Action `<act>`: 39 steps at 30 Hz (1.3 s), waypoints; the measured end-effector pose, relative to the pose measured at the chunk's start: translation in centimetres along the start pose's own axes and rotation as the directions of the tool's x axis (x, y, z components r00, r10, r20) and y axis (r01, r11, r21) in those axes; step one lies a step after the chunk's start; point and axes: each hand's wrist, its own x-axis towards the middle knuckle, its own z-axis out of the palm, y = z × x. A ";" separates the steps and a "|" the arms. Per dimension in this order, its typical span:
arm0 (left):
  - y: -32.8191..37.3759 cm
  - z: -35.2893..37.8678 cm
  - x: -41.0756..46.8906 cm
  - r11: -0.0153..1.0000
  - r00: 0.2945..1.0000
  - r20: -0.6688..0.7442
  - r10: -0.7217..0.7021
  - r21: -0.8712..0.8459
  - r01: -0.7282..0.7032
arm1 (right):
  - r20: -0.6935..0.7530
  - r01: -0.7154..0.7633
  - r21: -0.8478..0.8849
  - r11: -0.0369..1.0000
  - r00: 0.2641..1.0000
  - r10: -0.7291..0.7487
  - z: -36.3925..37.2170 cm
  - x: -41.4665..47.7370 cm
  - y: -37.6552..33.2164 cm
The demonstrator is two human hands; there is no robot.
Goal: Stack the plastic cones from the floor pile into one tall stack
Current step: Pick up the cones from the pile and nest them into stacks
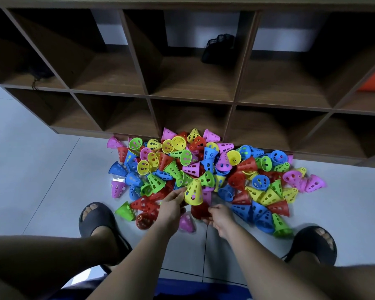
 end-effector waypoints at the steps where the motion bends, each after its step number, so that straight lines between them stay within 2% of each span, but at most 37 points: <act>1: -0.3 0.1 0.0 0.999 1.000 0.000 0.007 0.040 -0.007 | 0.000 -0.009 -0.012 1.000 1.000 0.009 -0.1 0.1 0.0; 6: -2.1 -0.4 0.2 0.957 0.995 -0.028 0.091 0.278 -0.079 | -0.027 -0.041 -0.134 0.990 0.999 0.037 -1.1 1.2 0.4; 12: -3.2 -0.8 0.4 0.832 0.991 0.012 0.134 0.542 -0.119 | -0.083 0.007 -0.255 0.967 0.996 -0.029 -1.4 2.5 -0.3; 17: -3.6 -1.9 0.8 0.830 0.991 -0.052 0.121 0.553 -0.072 | -0.049 0.087 -0.357 0.930 0.993 -0.112 -1.5 3.6 -0.7; 22: -4.4 -3.3 1.5 0.720 0.990 -0.100 0.100 0.694 -0.003 | 0.027 0.094 -0.373 0.923 0.996 -0.091 -1.2 3.1 -1.4; 30: -5.1 -3.1 0.2 0.665 0.989 -0.063 -0.135 0.734 0.138 | 0.111 0.111 -0.390 0.914 0.991 -0.073 -1.5 2.6 -1.1; 33: -5.4 -3.1 -0.4 0.667 0.986 -0.056 -0.158 0.730 0.148 | 0.140 0.118 -0.394 0.912 0.988 -0.067 -1.4 2.3 -1.4; 39: -4.2 -3.7 -1.8 0.721 0.990 -0.085 -0.115 0.678 0.142 | 0.155 0.125 -0.443 0.888 0.986 -0.061 -1.8 3.2 -2.5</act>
